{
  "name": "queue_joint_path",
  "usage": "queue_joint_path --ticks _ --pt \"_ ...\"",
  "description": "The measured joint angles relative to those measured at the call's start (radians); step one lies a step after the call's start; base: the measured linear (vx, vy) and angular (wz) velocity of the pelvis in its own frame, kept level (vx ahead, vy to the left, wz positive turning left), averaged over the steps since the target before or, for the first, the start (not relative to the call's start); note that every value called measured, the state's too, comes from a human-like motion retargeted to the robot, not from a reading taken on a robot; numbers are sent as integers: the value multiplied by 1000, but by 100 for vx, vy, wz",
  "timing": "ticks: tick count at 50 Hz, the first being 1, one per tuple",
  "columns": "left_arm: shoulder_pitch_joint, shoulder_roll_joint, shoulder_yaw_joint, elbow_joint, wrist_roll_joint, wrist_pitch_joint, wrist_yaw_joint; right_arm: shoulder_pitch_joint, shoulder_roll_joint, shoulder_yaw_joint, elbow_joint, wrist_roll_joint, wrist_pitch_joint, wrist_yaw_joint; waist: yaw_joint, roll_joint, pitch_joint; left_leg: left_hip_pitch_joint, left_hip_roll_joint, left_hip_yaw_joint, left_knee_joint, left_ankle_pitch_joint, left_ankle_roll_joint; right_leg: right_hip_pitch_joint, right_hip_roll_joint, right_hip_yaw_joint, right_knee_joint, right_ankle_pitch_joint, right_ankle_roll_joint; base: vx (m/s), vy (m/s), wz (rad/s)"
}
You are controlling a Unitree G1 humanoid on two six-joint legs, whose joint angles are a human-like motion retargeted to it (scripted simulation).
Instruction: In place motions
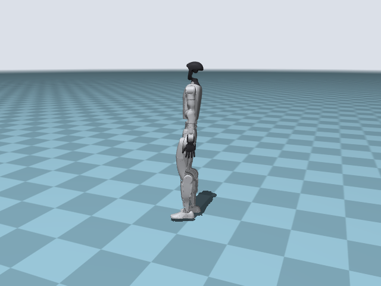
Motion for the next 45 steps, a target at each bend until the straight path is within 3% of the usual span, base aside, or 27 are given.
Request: queue_joint_path --ticks 45 --pt "4 1 1 0 -6 0 -1 0 0 6 0 -15 -1 6 -2 -4 0 4 -3 -6 -1 -1 3 5 -6 -9 -1 4 8 0 0 0"
